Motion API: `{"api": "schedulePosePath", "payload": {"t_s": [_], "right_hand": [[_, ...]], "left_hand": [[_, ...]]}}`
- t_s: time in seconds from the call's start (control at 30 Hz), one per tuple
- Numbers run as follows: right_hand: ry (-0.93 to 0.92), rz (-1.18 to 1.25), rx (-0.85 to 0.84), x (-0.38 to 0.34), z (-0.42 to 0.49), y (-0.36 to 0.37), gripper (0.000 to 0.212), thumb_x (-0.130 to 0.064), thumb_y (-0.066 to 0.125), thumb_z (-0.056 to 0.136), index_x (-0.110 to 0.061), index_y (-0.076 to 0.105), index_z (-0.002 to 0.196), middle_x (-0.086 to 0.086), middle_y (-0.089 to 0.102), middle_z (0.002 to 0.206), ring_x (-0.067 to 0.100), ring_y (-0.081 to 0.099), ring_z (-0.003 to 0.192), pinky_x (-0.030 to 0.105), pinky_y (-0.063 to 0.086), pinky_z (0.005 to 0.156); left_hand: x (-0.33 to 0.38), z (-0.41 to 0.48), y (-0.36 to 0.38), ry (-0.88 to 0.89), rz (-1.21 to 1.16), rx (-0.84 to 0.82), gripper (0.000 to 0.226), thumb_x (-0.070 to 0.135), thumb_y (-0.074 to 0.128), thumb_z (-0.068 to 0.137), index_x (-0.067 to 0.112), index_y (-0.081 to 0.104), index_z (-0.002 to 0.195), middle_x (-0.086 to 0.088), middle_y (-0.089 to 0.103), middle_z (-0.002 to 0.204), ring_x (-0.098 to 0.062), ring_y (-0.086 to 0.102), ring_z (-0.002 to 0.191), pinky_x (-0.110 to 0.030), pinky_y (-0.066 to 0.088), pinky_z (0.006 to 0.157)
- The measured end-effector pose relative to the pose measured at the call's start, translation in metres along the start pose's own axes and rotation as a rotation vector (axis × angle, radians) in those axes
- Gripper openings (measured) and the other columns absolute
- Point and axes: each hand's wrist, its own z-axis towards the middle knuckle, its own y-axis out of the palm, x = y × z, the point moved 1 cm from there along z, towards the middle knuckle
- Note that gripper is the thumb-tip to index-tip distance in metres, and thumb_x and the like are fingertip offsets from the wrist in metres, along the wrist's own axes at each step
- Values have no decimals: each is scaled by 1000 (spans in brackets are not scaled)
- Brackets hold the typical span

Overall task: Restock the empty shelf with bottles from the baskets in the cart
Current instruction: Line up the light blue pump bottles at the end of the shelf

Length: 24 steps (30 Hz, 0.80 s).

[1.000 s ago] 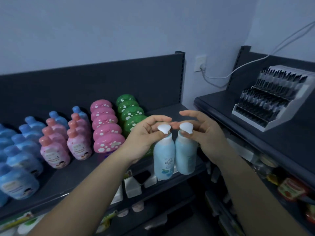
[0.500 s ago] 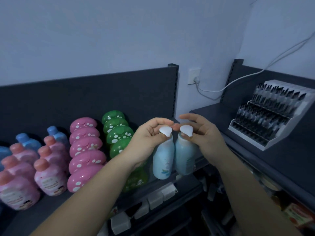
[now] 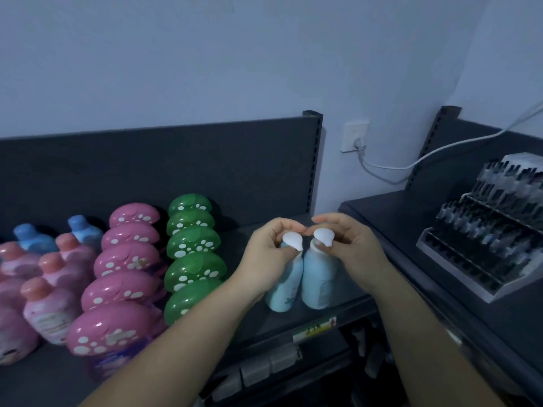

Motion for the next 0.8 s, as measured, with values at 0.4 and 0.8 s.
{"api": "schedulePosePath", "payload": {"t_s": [0.4, 0.8], "right_hand": [[30, 40, -174, 42, 46, -41, 27, 4, 68, 86, -18, 70, 102, -1, 75, 106, 14, 69, 103, 25, 51, 84], [-236, -673, -510, 29, 55, -69, 67, -39, 82, 73, -46, 49, 132, -31, 42, 118, -5, 47, 109, 19, 40, 92]], "left_hand": [[-22, 20, 24, 76, 224, 105, 28, -5, 52, 95, 16, 67, 107, 7, 69, 115, -8, 61, 114, -23, 47, 96], [-13, 15, 24, -21, 1014, 174, 68, 33, 82, 73, 39, 46, 130, 14, 41, 115, -6, 49, 103, -26, 45, 91]]}}
